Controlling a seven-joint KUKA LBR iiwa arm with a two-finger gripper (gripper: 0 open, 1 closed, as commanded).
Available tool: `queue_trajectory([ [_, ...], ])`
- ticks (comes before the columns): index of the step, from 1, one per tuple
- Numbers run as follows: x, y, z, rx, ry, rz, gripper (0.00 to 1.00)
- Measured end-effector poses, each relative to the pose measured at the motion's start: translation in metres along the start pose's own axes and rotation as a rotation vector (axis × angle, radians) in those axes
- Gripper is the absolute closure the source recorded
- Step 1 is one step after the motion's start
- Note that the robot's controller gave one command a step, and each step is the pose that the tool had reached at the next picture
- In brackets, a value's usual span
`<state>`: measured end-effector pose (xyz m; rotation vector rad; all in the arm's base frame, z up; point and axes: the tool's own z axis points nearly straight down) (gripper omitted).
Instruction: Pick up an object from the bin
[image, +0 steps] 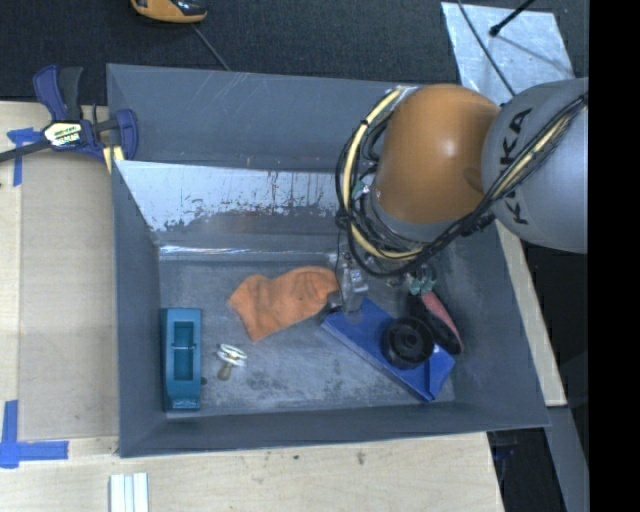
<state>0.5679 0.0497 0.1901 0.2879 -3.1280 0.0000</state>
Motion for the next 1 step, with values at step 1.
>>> queue_trajectory([
  [1,-0.0179,0.0064,-0.0611,0.0,-0.002,0.023,1.0],
])
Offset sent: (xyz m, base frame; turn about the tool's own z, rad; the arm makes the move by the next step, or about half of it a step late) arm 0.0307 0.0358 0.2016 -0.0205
